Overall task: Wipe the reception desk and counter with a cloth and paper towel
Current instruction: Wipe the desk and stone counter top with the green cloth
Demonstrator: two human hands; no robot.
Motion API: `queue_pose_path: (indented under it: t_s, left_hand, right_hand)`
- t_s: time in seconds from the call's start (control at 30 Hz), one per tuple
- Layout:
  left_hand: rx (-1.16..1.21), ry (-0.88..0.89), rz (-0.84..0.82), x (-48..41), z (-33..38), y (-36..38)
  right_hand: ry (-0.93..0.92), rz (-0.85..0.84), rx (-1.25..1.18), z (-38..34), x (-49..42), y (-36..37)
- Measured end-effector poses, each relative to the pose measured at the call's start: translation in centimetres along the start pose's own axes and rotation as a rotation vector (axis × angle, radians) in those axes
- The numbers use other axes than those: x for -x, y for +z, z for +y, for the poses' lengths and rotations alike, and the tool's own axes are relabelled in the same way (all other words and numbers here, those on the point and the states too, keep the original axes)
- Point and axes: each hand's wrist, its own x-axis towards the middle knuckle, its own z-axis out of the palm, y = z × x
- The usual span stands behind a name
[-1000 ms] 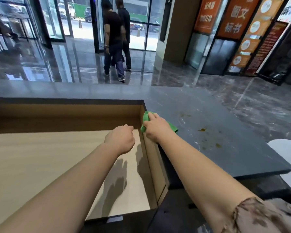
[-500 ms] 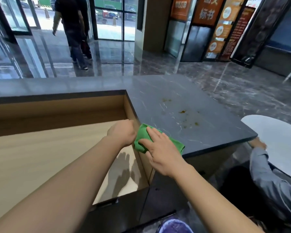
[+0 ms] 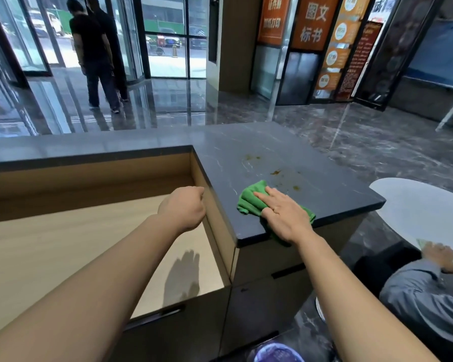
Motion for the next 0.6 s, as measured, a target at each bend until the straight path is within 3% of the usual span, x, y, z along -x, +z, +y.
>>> queue_pose_path:
  t_s: [0.1,0.2,0.33,0.6]
  left_hand:
    - [0.024,0.027,0.000,0.0,1.3,0.2]
    - [0.022,0.064,-0.001,-0.7,3.0,0.7]
    - [0.006,0.065,0.004,-2.3,5.0,1.3]
    - [-0.108,-0.126,-0.068,-6.1,7.7,2.8]
  right_hand:
    - [-0.022,0.028,0.066,-1.9,0.6,0.9]
    - [-0.193,0.004,0.075,-2.5,1.7,1.7]
    - [-0.269,-0.053,0.051,1.2,0.8,0.2]
    - [0.030,0.010,0.051,17.0,-3.1,-5.1]
